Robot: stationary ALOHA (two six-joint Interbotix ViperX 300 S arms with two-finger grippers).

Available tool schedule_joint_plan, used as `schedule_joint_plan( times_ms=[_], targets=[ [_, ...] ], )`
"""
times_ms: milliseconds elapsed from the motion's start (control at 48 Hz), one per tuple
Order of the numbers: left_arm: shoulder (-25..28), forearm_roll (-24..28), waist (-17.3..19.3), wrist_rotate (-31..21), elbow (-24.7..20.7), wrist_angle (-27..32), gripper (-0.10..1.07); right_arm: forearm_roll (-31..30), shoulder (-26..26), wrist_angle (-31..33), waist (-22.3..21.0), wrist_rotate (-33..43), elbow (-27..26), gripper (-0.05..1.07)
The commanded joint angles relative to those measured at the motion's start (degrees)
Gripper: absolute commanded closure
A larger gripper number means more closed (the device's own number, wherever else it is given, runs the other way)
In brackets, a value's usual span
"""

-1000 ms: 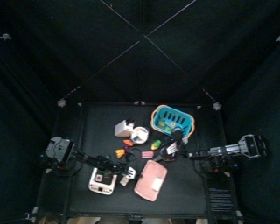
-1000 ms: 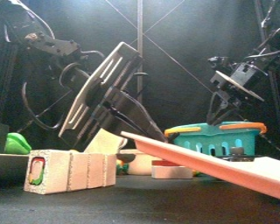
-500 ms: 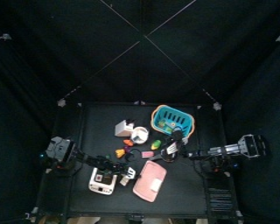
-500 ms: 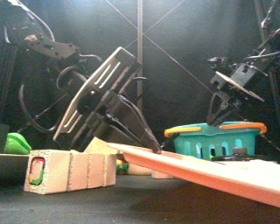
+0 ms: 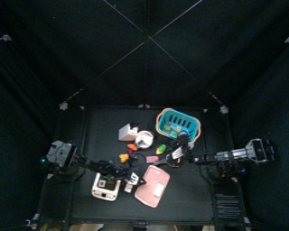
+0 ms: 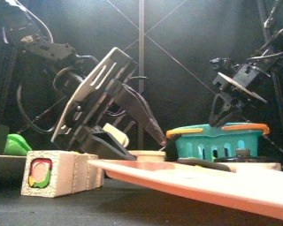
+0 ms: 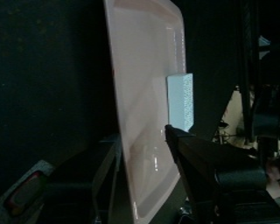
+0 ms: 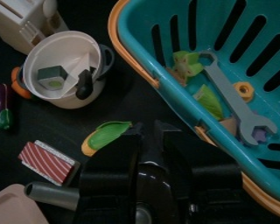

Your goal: Place pink plate in middle

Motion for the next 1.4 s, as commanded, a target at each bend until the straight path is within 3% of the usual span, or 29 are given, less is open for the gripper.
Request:
schedule_joint_plan(
  times_ms=[0, 438, 979, 1375],
  targets=[
    [-1.8, 1.2, 0.6, 0.2, 0.0, -0.2, 0.16, -0.2, -0.4, 0.1, -0.3, 0.1, -1.0, 0.4],
    [-2.0, 6.5, 3.1, 0.8, 0.2, 2.4, 0.16, -0.4, 0.0, -1.8, -1.1, -0.1, -1.1, 0.4],
    [-2.3, 25.1, 7.0, 4.0, -4.6, 13.4, 0.16, -0.4, 1.3, -2.6, -1.4, -0.2, -1.6, 0.4],
    [-4.2, 31.3, 9.4, 4.1, -4.2, 11.7, 0.17, -0.9, 1.3, -3.8, -1.8, -0.5, -2.4, 0.4]
  ],
)
